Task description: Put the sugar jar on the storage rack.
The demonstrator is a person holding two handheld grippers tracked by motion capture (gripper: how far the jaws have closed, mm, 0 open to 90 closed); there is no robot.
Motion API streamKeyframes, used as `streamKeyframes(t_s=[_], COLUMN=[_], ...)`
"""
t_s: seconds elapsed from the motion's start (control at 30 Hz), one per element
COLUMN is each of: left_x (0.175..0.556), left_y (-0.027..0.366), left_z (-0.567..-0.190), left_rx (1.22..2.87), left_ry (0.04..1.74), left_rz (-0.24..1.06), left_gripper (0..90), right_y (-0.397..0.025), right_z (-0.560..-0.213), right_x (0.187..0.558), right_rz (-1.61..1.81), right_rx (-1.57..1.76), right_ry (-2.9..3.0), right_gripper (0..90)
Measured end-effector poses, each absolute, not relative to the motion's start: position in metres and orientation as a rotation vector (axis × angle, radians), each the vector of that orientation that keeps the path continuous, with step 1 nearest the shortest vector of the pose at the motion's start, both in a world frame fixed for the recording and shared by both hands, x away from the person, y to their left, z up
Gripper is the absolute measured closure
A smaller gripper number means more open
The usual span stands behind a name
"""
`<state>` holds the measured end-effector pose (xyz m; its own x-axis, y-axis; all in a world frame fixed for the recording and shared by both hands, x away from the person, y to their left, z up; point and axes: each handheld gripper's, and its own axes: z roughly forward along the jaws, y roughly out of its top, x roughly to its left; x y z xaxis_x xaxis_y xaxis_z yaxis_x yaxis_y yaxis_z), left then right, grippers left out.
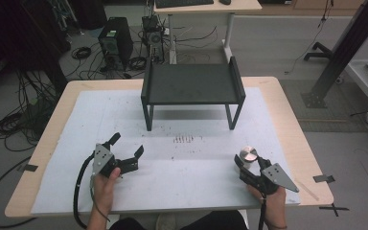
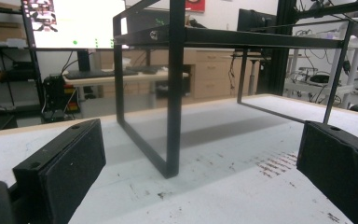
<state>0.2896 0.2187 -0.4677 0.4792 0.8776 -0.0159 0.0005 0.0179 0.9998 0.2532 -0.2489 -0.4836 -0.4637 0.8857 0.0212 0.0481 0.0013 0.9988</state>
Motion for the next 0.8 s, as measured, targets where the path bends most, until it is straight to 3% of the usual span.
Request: streamKeyframes(t_s=[0.8], left_x=[0.2894], left_y=[0.2184], left_z=[-0.4676], left_rx=[1.387], left_ry=[0.849], left_rz=[0.833], left_gripper=[1.2], right_y=[-0.2488], right_z=[-0.4835], right_x=[0.2535], right_rz=[1.540], right_rx=[0.991], right_ry=[1.591], right_gripper=[43.8])
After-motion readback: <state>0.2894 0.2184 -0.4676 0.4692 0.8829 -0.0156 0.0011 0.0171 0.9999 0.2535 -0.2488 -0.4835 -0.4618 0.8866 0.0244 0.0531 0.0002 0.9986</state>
